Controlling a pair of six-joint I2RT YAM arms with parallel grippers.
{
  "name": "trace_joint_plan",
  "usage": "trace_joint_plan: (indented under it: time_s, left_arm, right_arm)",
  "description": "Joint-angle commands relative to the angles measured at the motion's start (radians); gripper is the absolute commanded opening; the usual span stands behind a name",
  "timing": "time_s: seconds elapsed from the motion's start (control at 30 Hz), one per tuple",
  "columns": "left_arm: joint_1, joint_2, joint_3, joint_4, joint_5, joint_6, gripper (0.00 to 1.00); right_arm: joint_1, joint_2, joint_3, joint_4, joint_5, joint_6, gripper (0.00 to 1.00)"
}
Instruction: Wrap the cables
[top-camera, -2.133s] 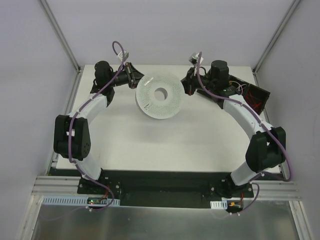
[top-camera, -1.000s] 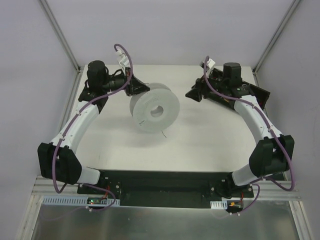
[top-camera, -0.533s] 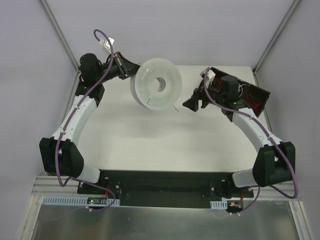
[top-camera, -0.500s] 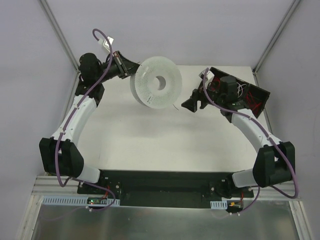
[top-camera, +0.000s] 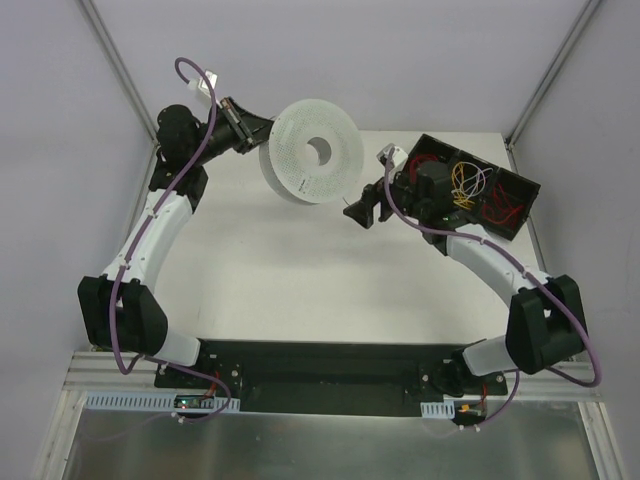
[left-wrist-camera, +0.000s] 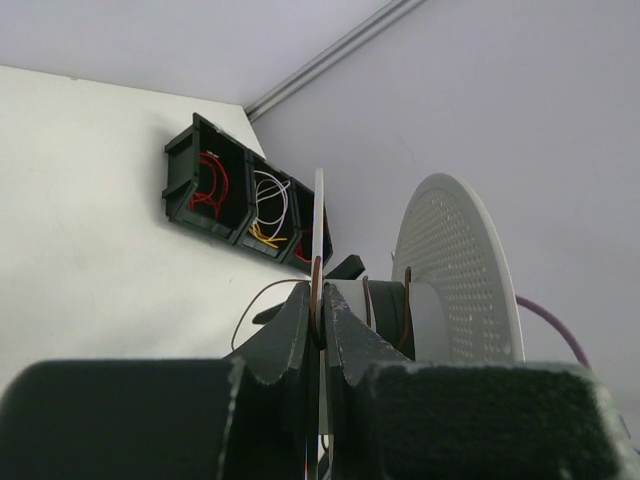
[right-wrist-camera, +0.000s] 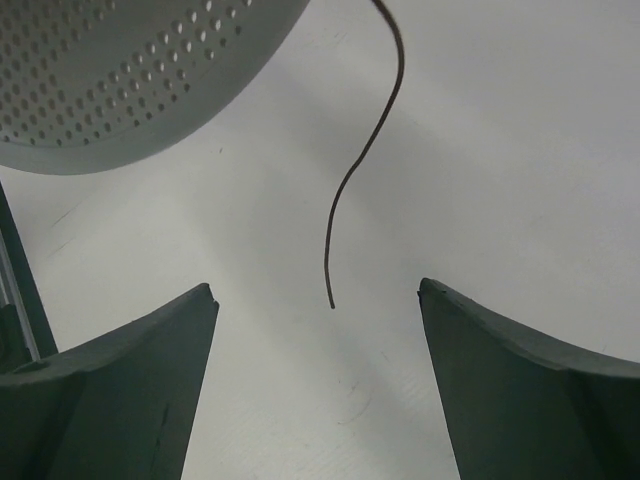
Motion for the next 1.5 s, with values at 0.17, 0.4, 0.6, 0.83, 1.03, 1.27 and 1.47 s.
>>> trace_joint_plan:
  time_s: [0.17, 0.4, 0.6, 0.83, 1.03, 1.27, 1.47]
  left_arm:
    - [0.007, -0.052, 0.061, 0.056, -0.017, -0.044, 0.00]
    - [0.007, -0.054, 0.048, 0.054, -0.019, -0.049, 0.00]
    - [0.007, -0.055, 0.037, 0.051, -0.028, -0.050, 0.00]
    - [0.007, -0.052, 0.034, 0.002, -0.072, -0.049, 0.00]
    - [0.007, -0.042, 0.025, -0.044, -0.120, -0.056, 0.00]
    - [0.001, -0.019, 0.067, -0.229, -0.278, -0.015, 0.00]
    - [-0.057, 0.061, 0.212, -0.547, -0.423, 0.094, 0.00]
  right_arm:
    - [0.043, 0.077, 0.049, 0.053, 0.081, -0.164, 0.76]
    - [0.049, 0.120, 0.076, 0.073, 0.107, -0.202, 0.68]
    - [0.060, 0.131, 0.076, 0.090, 0.096, -0.222, 0.60]
    - [0.077, 0.088, 0.048, 0.096, 0.070, -0.253, 0.20]
    - [0.084, 0.006, -0.009, 0.081, 0.041, -0.305, 0.00]
    - [0.152, -0.116, -0.018, -0.076, -0.031, -0.487, 0.00]
    - [0.230, -0.102, 0.166, -0.375, -0.027, -0.658, 0.00]
